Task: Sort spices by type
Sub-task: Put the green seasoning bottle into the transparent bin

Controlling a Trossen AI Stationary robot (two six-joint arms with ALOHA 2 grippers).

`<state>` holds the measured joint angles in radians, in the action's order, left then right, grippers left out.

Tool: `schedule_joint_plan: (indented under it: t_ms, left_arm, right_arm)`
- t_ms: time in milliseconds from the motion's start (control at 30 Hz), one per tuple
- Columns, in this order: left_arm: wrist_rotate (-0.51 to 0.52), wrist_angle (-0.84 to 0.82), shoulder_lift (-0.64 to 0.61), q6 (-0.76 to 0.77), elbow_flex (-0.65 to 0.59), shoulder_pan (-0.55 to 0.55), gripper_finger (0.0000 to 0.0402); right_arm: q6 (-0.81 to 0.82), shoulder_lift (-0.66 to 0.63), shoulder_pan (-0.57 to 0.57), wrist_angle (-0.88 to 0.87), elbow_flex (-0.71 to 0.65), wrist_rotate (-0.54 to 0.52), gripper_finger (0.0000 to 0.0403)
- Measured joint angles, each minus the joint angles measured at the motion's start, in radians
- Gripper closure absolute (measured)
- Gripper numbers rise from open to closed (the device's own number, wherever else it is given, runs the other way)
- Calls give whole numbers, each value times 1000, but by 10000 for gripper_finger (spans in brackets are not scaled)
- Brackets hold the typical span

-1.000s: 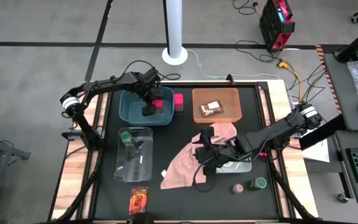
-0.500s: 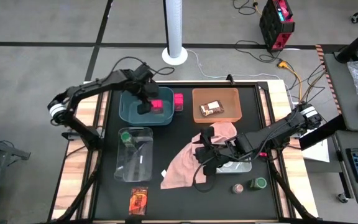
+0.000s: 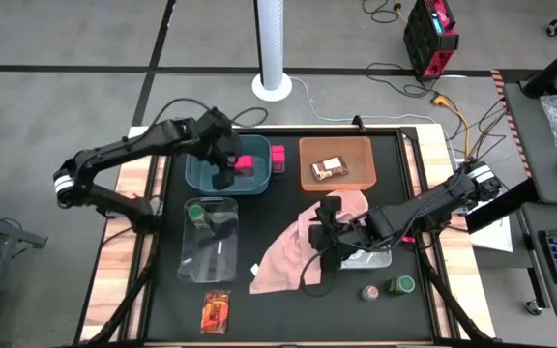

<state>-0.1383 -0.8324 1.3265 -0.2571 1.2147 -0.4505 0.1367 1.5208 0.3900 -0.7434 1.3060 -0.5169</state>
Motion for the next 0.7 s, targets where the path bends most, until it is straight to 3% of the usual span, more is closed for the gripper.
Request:
schedule_joint_plan:
  t_ms: [200,367,500,600,700]
  left_arm:
    - [233,16,-51,134,-62,191,137]
    - [316,121,-105,259,-164,382,137]
    - [466,203,-131,327,-229,543,137]
    - [628,221,-131,386,-241,655,137]
    - [766,244,-121,422,-241,751,137]
  right_arm:
    - [108,0,33,-82,-1,0,181]
    - [208,-14,74,-141,-2,1,181]
    - [312,-26,103,-200,5,6,181]
    - [421,-35,110,-238,22,66,181]
    - [545,-36,110,-270,42,190,182]
